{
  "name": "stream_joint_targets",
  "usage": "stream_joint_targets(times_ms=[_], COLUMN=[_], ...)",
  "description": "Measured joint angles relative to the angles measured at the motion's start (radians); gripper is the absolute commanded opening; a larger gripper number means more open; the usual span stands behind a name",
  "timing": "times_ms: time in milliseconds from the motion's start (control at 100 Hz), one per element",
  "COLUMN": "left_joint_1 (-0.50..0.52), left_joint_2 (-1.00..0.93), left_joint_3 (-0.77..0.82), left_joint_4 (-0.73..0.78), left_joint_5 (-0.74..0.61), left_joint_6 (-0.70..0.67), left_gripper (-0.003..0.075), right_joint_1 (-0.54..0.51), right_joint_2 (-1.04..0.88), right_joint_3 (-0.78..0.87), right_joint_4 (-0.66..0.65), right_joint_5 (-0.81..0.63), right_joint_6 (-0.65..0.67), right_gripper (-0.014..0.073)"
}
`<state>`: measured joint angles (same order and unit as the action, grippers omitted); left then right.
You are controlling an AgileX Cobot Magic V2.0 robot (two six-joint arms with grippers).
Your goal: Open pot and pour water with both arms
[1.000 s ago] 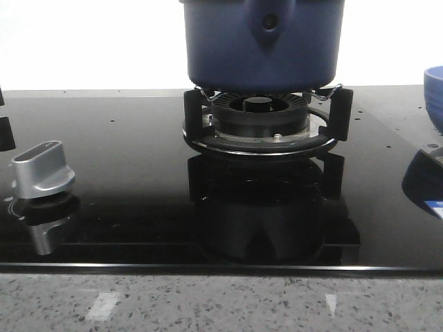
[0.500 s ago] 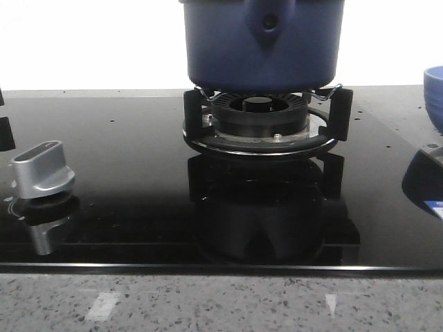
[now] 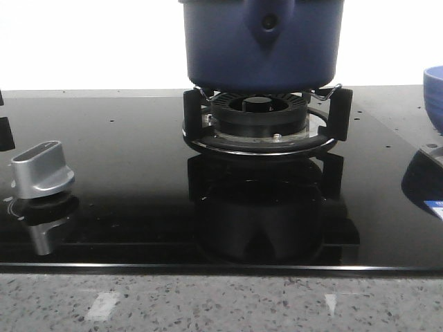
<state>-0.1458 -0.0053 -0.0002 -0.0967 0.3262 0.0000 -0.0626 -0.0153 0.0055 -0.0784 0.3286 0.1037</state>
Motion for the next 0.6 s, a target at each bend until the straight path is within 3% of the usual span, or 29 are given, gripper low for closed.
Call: stream_joint_targets(times_ms=[600], left_joint_1=[0.000], left_joint_2=[0.000], left_joint_3=[0.000], left_joint_4=[0.000], left_joint_5=[0.002], left_joint_6=[0.000], left_gripper=[-0.0020], right_joint_1=[0.000], right_joint_2=[0.000], right_joint_3=[0.004], right_joint_4=[-0.002], right_joint_5=[0.001], right_joint_6=[0.000], right_gripper=[-0.0074])
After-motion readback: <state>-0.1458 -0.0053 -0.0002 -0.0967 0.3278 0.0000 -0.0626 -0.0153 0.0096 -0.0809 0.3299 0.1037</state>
